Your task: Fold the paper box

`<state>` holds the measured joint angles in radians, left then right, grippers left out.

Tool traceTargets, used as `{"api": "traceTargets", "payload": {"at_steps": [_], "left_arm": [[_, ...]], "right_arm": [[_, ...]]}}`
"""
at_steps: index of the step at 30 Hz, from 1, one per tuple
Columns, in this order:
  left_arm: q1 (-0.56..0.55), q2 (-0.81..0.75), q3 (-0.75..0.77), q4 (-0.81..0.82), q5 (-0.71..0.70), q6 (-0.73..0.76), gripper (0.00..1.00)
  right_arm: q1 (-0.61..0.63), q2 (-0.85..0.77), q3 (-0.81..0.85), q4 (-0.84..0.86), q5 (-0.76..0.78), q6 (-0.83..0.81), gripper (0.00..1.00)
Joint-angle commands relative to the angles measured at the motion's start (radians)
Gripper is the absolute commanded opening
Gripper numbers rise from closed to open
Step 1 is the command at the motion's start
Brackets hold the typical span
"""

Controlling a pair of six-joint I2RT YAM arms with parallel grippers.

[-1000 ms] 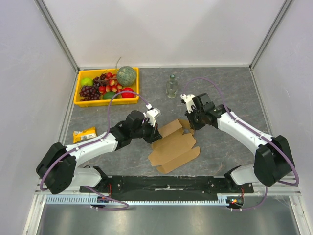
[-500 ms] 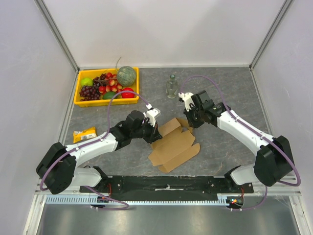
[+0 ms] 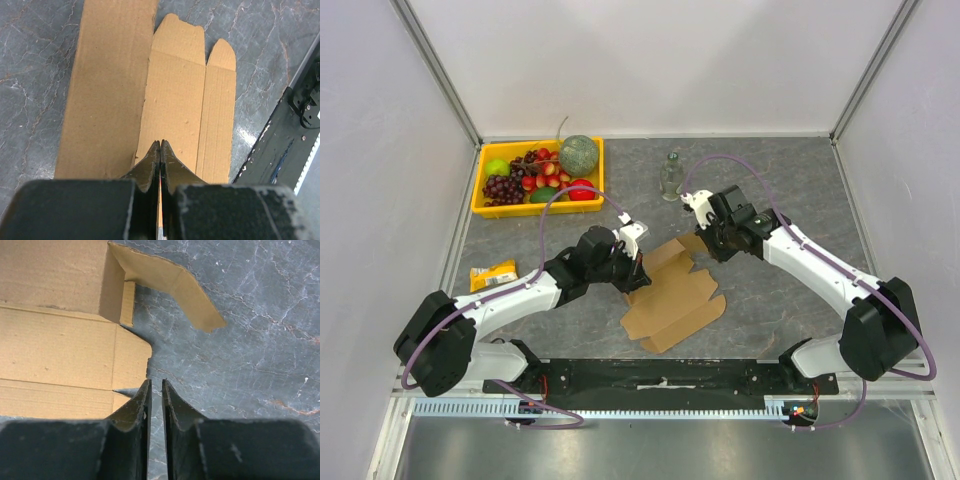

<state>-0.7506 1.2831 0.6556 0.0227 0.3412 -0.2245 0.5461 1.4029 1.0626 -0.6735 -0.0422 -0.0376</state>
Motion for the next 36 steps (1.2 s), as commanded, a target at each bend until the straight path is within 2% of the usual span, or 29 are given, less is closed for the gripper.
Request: {"api": "traceTargets", "payload": {"at_steps": [1,3,7,22,27,36], "left_arm": [[-0.003,-0.007,0.042,-0.007,0.001,0.008,0.02],[-0.006,-0.008,0.042,-0.007,0.004,0.008,0.02],[-0.004,-0.014,0.045,-0.01,0.005,0.007,0.02],[-0.003,-0.142,0.124,-0.079,-0.014,0.011,0.02],[0.002,-0.113,0.13,-0.122,-0.068,0.011,0.02],[0.007,-0.071,0.157,-0.161,-0.12,0.024,0.02]], "right_arm": [[0.003,-0.015,0.002,0.052,0.036,-0.015,0.24],[0.003,-0.016,0.017,0.058,0.03,-0.034,0.32],[0.002,0.011,0.072,0.054,0.024,-0.059,0.4],[-0.034,0.174,0.25,-0.006,-0.057,-0.194,0.46],[-0.064,0.235,0.33,-0.09,-0.099,-0.269,0.56],[-0.11,0.294,0.367,-0.15,-0.165,-0.358,0.56]]}}
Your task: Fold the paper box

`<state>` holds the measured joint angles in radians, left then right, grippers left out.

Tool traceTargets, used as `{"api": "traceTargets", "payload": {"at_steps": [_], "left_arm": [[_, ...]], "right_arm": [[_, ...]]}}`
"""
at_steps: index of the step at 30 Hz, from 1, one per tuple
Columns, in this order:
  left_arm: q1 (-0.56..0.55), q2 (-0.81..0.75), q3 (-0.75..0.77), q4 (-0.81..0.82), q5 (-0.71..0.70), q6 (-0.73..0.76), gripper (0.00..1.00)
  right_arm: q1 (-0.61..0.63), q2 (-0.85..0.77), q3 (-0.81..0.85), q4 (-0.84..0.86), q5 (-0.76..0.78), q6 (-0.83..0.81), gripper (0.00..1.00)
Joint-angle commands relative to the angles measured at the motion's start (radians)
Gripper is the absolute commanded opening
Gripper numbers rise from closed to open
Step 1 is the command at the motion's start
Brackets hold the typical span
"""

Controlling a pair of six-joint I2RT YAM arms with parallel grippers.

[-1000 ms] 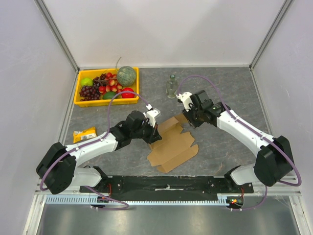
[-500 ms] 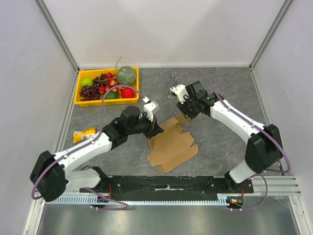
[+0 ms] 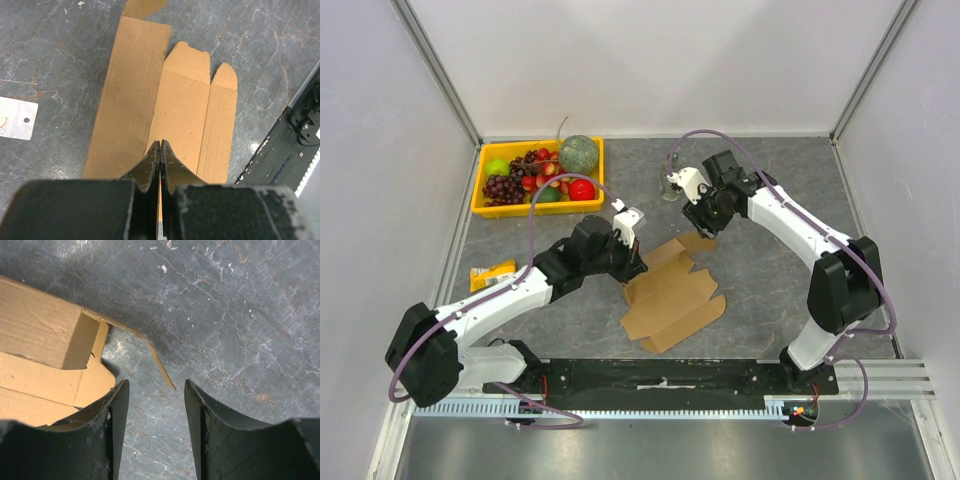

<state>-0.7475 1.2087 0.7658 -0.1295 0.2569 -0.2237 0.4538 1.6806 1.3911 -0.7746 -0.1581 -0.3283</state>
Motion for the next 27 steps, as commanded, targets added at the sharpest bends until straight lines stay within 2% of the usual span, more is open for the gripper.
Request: {"api": "traceTargets", "payload": {"at_steps": [1,8,15,27], "left_arm": [[0.004,0.003,0.049,-0.01,-0.036,0.023,0.02],[0.007,0.0,0.056,-0.019,-0.033,0.029,0.02],[0.007,0.006,0.056,-0.015,-0.035,0.032,0.02],[0.007,0.029,0.046,-0.001,-0.022,0.032,0.02]], "right_arm": [[-0.023,0.022,0.039,-0.052,-0.054,-0.077,0.57],[-0.067,0.068,0.028,-0.052,-0.118,-0.106,0.58],[-0.076,0.113,0.028,-0.045,-0.161,-0.107,0.56],[-0.079,0.128,0.032,-0.042,-0.215,-0.065,0.37]]}}
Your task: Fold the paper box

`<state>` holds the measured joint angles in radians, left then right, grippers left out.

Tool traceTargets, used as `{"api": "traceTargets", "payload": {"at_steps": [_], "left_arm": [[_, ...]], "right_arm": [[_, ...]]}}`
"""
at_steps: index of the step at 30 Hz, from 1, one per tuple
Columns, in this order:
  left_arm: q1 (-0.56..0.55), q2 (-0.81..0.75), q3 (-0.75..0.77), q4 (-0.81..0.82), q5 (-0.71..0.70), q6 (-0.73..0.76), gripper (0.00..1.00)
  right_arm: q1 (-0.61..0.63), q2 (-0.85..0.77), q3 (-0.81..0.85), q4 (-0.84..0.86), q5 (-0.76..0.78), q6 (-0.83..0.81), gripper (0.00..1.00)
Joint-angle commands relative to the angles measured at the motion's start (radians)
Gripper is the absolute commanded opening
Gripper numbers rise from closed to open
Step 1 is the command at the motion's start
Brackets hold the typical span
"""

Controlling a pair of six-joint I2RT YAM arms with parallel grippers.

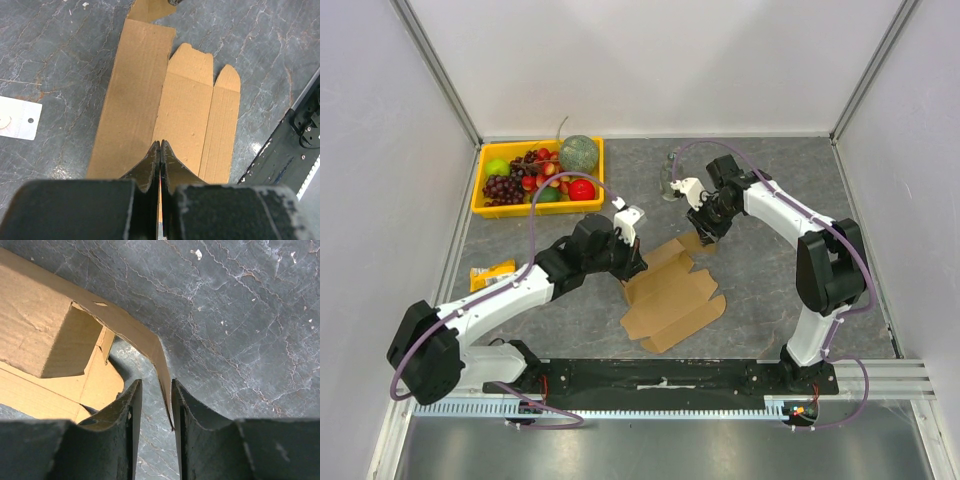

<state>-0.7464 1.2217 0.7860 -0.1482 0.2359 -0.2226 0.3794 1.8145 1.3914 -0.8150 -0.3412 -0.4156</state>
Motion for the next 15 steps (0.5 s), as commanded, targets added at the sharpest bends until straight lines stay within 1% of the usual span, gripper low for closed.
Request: {"api": "traceTargets", "payload": {"at_steps": [1,4,6,9,11,15], "left_arm": [[0.005,0.021,0.022,0.019,0.0,0.031,0.02],[0.005,0.036,0.015,0.019,0.003,0.034,0.02],[0.004,0.041,0.007,0.021,0.002,0.035,0.02],[0.005,0.051,0.001,0.024,-0.001,0.038,0.02],[0.004,0.058,-0.004,0.025,0.002,0.039,0.02],[0.005,0.065,-0.01,0.035,0.008,0.037,0.02]], "right_arm": [[-0.004,-0.007,0.029,0.002,-0.033,0.037,0.34],[-0.004,-0.014,0.017,0.008,-0.058,0.067,0.26],[-0.005,-0.021,0.003,0.013,-0.077,0.084,0.15],[-0.002,-0.032,-0.014,0.016,-0.091,0.106,0.03],[-0.002,-0.044,-0.026,0.02,-0.094,0.121,0.0],[0.004,-0.066,-0.043,0.033,-0.096,0.156,0.0]]}}
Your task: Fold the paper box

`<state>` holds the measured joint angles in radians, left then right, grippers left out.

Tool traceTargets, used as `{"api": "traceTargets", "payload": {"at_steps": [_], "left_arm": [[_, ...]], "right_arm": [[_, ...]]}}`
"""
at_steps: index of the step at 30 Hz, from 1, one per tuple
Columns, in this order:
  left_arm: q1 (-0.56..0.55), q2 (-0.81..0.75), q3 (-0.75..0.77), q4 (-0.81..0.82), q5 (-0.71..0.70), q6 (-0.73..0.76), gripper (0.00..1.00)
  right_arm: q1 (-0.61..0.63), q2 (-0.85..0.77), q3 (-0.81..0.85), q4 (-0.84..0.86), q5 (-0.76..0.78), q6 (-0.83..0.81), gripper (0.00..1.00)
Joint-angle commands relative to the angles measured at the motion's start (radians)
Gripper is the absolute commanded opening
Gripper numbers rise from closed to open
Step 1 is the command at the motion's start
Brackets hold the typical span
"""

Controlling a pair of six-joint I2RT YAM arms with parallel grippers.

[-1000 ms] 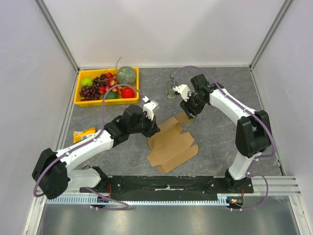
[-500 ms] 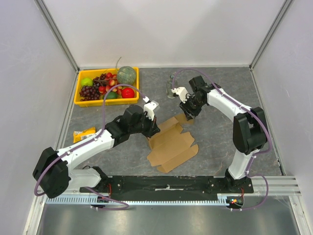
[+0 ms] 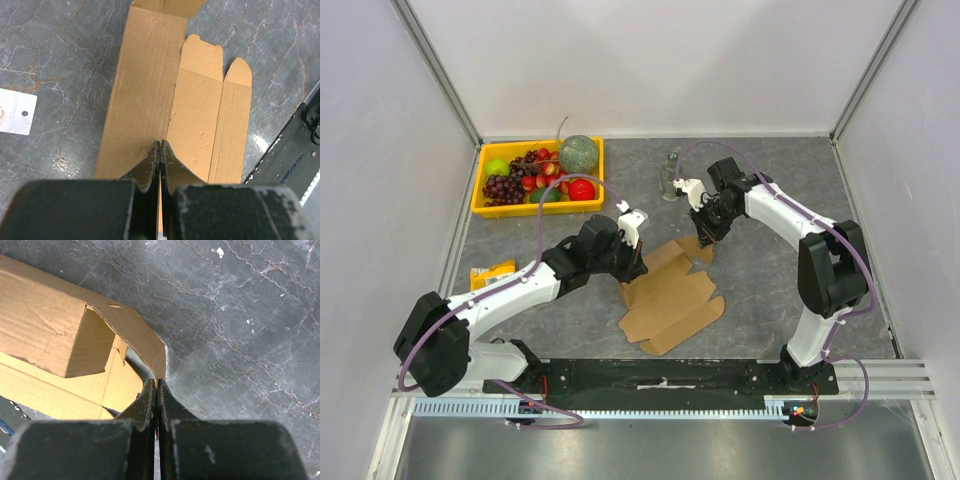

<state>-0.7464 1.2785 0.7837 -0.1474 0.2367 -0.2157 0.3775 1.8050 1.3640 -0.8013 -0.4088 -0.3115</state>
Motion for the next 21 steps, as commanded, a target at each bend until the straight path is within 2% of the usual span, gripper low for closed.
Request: {"api": "traceTargets", "payload": {"at_steps": [1,21], "left_arm": [[0.004,0.012,-0.009,0.037,0.01,0.029,0.02],[0.005,-0.038,-0.012,0.028,-0.002,0.033,0.02]], "right_arm": [[0.009,-0.059,-0.016,0.019,-0.028,0.058,0.0],[0.061,-0.136,-0.043,0.051,0.103,0.227,0.0]]}}
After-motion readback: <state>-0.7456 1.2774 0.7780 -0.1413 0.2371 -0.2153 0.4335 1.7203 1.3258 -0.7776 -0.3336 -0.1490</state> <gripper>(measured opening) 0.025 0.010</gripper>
